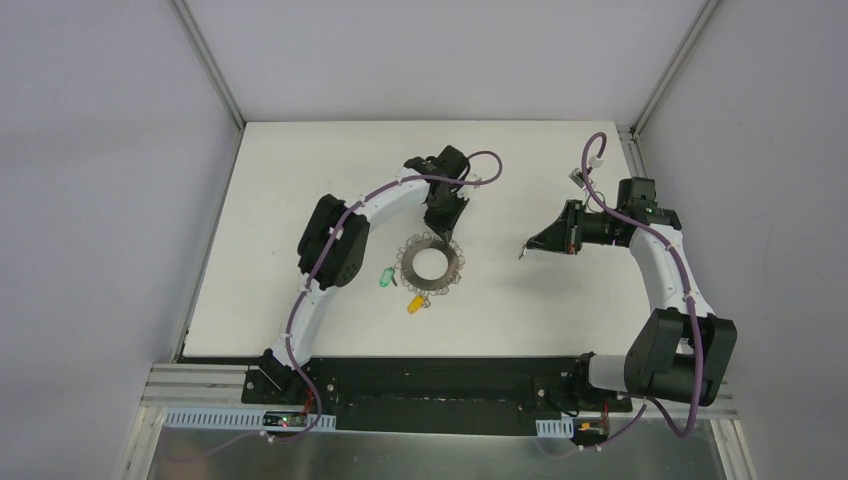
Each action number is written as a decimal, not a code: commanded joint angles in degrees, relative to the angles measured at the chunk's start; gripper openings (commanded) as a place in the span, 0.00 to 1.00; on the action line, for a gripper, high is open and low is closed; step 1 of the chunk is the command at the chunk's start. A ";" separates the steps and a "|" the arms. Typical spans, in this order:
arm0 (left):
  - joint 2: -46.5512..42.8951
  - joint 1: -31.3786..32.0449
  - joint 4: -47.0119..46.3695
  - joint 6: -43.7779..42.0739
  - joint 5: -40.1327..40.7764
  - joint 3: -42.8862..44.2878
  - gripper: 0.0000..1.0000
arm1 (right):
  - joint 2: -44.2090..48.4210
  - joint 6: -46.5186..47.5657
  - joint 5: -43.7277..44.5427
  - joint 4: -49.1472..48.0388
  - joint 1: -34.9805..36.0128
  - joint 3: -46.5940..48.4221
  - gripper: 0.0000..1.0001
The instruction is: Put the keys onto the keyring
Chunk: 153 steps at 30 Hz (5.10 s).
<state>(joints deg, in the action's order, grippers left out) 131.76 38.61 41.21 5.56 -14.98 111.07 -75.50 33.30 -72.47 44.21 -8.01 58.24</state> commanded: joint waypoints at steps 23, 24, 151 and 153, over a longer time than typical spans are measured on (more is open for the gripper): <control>-12.70 -1.22 23.56 -3.77 -18.36 6.24 0.00 | 1.89 7.25 27.18 -5.82 6.24 -7.46 0.00; -13.96 -1.44 23.27 -4.10 -19.73 5.41 0.00 | 1.41 6.96 27.66 -6.48 6.65 -7.81 0.00; -37.25 -1.17 18.73 -15.39 -43.10 -1.81 0.00 | -5.58 -12.65 -2.50 -14.29 36.74 20.54 0.33; -37.24 -1.17 18.75 -15.33 -43.05 -1.93 0.00 | -5.47 -12.64 -2.50 -14.22 36.78 20.65 0.30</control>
<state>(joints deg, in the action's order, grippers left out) 96.31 37.12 61.12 -9.87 -55.09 109.08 -81.30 19.97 -72.99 30.50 28.42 75.90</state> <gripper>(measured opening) 0.007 0.328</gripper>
